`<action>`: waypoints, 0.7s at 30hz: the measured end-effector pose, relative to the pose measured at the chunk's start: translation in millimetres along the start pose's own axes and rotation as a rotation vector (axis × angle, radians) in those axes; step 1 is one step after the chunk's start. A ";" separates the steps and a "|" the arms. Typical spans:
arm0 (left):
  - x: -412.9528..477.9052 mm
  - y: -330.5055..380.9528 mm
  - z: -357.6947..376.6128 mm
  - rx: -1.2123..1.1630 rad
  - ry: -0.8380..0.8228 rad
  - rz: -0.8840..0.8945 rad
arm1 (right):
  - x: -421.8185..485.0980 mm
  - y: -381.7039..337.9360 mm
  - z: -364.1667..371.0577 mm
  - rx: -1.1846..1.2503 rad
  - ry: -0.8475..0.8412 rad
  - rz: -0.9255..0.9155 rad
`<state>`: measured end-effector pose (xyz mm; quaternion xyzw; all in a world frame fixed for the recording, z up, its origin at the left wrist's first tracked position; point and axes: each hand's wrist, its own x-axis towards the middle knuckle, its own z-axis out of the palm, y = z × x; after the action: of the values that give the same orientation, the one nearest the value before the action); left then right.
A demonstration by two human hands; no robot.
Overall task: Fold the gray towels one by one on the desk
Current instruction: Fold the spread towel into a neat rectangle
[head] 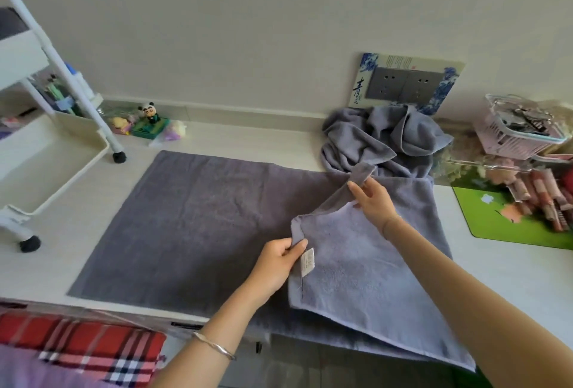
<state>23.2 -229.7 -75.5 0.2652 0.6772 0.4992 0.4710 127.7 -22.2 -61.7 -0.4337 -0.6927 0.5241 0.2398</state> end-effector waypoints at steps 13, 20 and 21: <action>-50.4 80.8 -116.3 -0.156 -0.041 0.092 | 31.3 -158.4 137.0 -0.001 -0.145 -0.225; -67.9 53.4 -273.9 -0.190 0.057 0.007 | 46.6 -203.1 296.9 -0.102 -0.171 -0.215; -66.6 46.1 -293.5 -0.204 0.088 -0.016 | 50.5 -207.1 317.8 -0.127 -0.196 -0.196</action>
<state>-219.2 -393.4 9.0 0.1884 0.6447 0.5731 0.4695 -220.4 -159.3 18.9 -0.3250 -0.7835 0.4932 0.1928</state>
